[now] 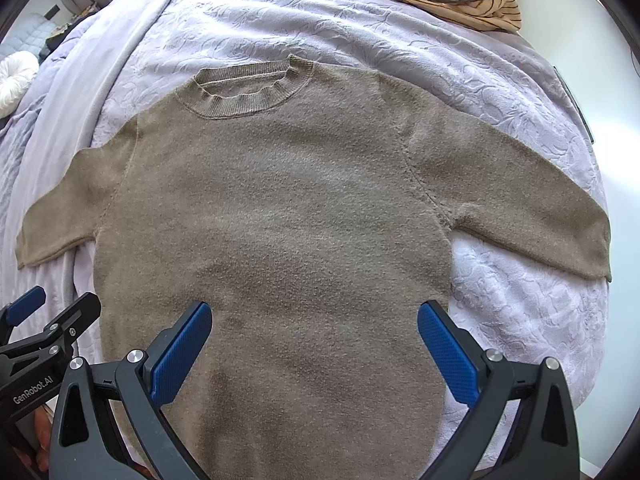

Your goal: Fold small clothes

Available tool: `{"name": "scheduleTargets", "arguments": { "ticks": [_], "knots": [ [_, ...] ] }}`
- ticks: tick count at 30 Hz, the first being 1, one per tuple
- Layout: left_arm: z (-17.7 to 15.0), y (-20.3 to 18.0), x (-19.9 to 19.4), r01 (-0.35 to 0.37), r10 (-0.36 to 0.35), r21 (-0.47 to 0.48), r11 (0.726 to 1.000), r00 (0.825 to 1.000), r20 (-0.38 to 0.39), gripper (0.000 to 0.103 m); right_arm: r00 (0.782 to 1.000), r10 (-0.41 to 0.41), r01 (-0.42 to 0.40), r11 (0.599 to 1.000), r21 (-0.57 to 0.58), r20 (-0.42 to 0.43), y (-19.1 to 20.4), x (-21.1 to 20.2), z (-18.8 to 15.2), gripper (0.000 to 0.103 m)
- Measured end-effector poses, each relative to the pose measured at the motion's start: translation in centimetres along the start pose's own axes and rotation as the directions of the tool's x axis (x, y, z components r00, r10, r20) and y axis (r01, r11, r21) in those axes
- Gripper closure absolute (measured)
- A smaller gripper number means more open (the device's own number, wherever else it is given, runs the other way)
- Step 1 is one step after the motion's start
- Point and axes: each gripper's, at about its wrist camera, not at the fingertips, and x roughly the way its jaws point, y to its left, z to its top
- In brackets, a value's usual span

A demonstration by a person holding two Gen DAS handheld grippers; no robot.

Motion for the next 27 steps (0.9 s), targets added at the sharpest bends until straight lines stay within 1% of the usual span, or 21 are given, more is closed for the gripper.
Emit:
{"name": "scheduleTargets", "arguments": {
  "ticks": [9,27],
  "knots": [
    [0.0,0.8,0.4,0.003,-0.003,-0.008,1.000,1.000,-0.008,0.000,1.000,-0.009,0.009,1.000,-0.007,-0.009,0.5,0.3,0.1,0.000],
    [-0.4,1.0,1.3,0.015,-0.016,-0.017,1.000,1.000,-0.025,0.000,0.999,-0.028,0.027,0.999,-0.026,-0.034,1.7,1.1,0.2,0.000]
  ]
}}
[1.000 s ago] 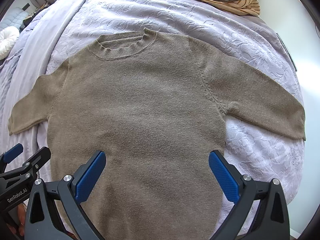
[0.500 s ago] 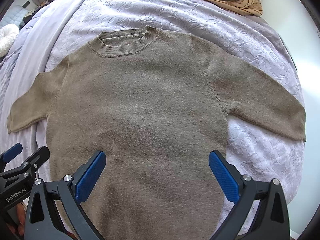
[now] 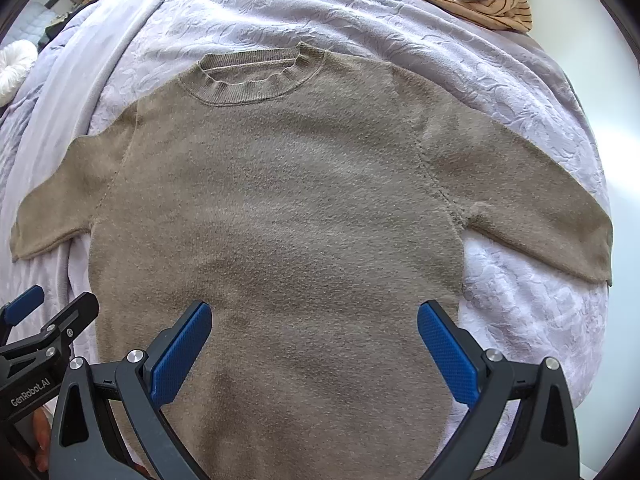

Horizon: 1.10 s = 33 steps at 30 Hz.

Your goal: Fold small clothes

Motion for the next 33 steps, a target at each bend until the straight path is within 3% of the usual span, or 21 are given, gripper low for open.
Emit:
{"name": "scheduleTargets", "arguments": {
  "ticks": [13,18,21,26,29,32,33],
  "knots": [
    [-0.4,0.4,0.9,0.011,-0.011,0.010,1.000,1.000,-0.015,0.000,1.000,-0.008,0.008,1.000,-0.016,-0.012,0.9,0.4,0.0,0.000],
    [-0.5,1.6,1.4,0.058,-0.058,-0.016,0.998,0.998,-0.022,0.000,0.999,0.049,-0.049,0.999,-0.013,-0.008,1.4,0.5,-0.4,0.000],
    [-0.6,2.8,1.6,0.037,-0.038,-0.045,0.998,0.999,-0.012,0.000,0.994,0.112,-0.112,0.993,-0.027,-0.010,2.2,0.7,-0.6,0.000],
    [-0.8,6.9,2.8,0.118,-0.121,-0.131,0.984,0.993,-0.015,0.000,0.979,0.203,-0.203,0.978,-0.043,-0.007,4.5,1.0,-0.9,0.000],
    [-0.8,11.1,3.1,0.156,-0.153,-0.208,0.966,0.988,0.034,0.000,0.962,0.272,-0.273,0.961,-0.050,-0.027,6.5,1.5,-1.2,0.000],
    [-0.8,17.1,3.3,0.200,-0.167,-0.320,0.926,0.977,0.130,0.000,0.951,0.304,-0.309,0.948,-0.083,-0.063,8.9,2.0,-1.6,0.000],
    [-0.9,20.0,3.4,0.222,-0.164,-0.378,0.899,0.970,0.181,0.000,0.951,0.302,-0.308,0.946,-0.100,-0.066,9.8,2.1,-1.8,0.000]
  ]
}}
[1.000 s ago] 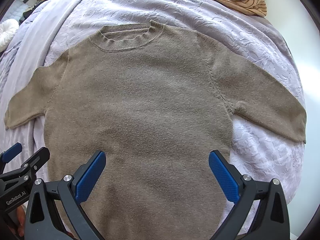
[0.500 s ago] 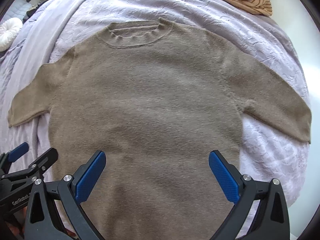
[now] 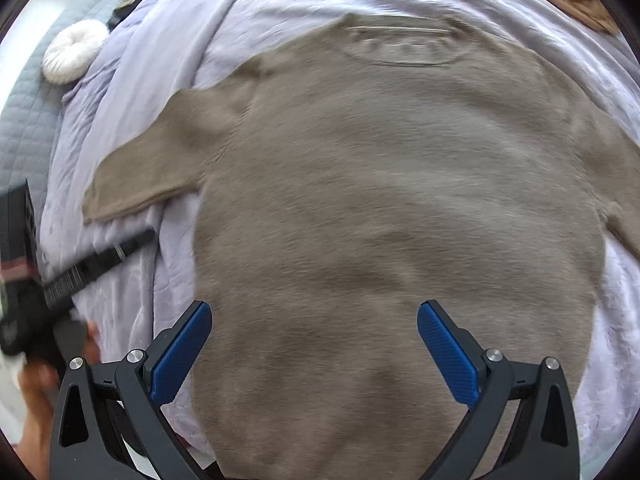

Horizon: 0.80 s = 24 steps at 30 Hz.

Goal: Fold small clothes
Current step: 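Grasp the sweater sleeve nearest the left tool with the left gripper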

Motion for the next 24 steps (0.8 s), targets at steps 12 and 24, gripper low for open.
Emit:
{"name": "scheduleTargets", "arguments": {
  "ticks": [12,24],
  "knots": [
    [6.3,15.8,1.7,0.278,-0.192,-0.369,0.887,0.948,0.254,0.002,0.997,0.031,-0.037,0.996,-0.086,-0.076,5.3,2.9,-0.8,0.000],
    [6.1,13.1,-0.8,0.307,-0.208,-0.224,0.925,0.903,0.377,0.091,0.992,0.090,-0.101,0.986,-0.132,-0.090,7.3,3.2,-1.2,0.000]
  ]
}}
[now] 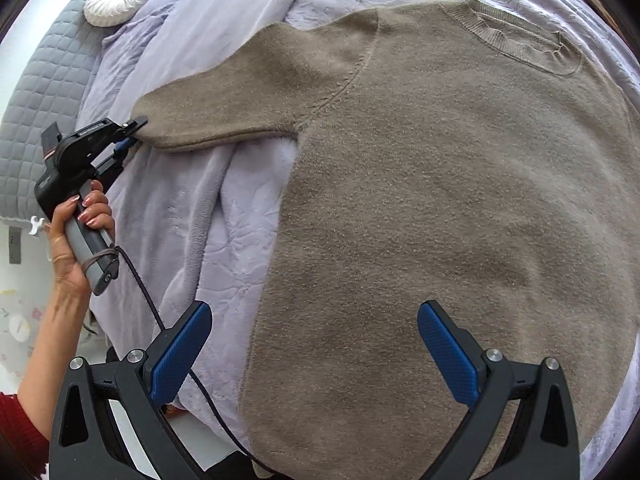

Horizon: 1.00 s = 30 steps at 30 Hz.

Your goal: Fold small clothes

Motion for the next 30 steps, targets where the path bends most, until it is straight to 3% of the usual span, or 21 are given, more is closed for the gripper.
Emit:
{"name": "scheduleTargets", "arguments": {
  "ticks": [3,6,9,12,16,18,21,23,25,26,30],
  "knots": [
    [0.0,-5.0,-0.9,0.074,-0.078,0.134,0.988,0.997,0.022,0.091,1.000,0.020,-0.021,1.000,0.019,0.020,-0.8,-0.6,-0.2,0.000],
    [-0.9,-11.3,-1.0,0.163,-0.171,0.264,0.951,0.985,0.009,0.091,0.998,0.032,-0.034,0.999,0.040,0.058,-1.9,-1.7,-0.3,0.000],
    [-3.6,-18.0,-0.4,0.262,-0.258,0.388,0.884,0.964,-0.065,0.091,0.994,0.037,-0.044,0.997,0.071,0.100,-3.6,-3.2,-0.6,0.000],
    [-7.2,-23.6,1.7,0.327,-0.284,0.463,0.824,0.945,-0.162,0.091,0.990,0.026,-0.042,0.993,0.115,0.137,-5.8,-4.3,-1.1,0.000],
    [-14.0,-29.3,6.8,0.375,-0.226,0.540,0.754,0.919,-0.322,0.091,0.984,0.004,-0.042,0.977,0.209,0.178,-10.1,-5.8,-2.4,0.000],
    [-17.9,-31.1,9.2,0.362,-0.147,0.590,0.722,0.913,-0.380,0.091,0.982,-0.006,-0.044,0.965,0.259,0.187,-12.4,-6.4,-2.9,0.000],
    [-22.1,-31.6,11.5,0.311,-0.022,0.647,0.697,0.910,-0.414,0.091,0.982,-0.032,-0.032,0.945,0.325,0.188,-15.7,-7.0,-4.2,0.000],
    [-24.2,-31.3,12.8,0.279,0.051,0.669,0.689,0.902,-0.428,0.079,0.982,-0.046,-0.021,0.936,0.351,0.182,-17.3,-7.1,-4.9,0.000],
    [-25.2,-30.7,13.1,0.216,0.113,0.695,0.686,0.912,-0.395,0.035,0.983,-0.057,-0.013,0.929,0.371,0.176,-18.4,-7.2,-5.3,0.000],
    [-25.1,-30.4,12.6,0.190,0.124,0.706,0.682,0.922,-0.367,0.033,0.983,-0.060,-0.011,0.925,0.381,0.175,-18.9,-7.2,-5.4,0.000],
    [-23.9,-29.5,9.6,0.166,0.143,0.731,0.662,0.930,-0.340,0.033,0.979,-0.085,0.005,0.919,0.395,0.185,-19.9,-7.6,-4.7,0.000]
  ]
}}
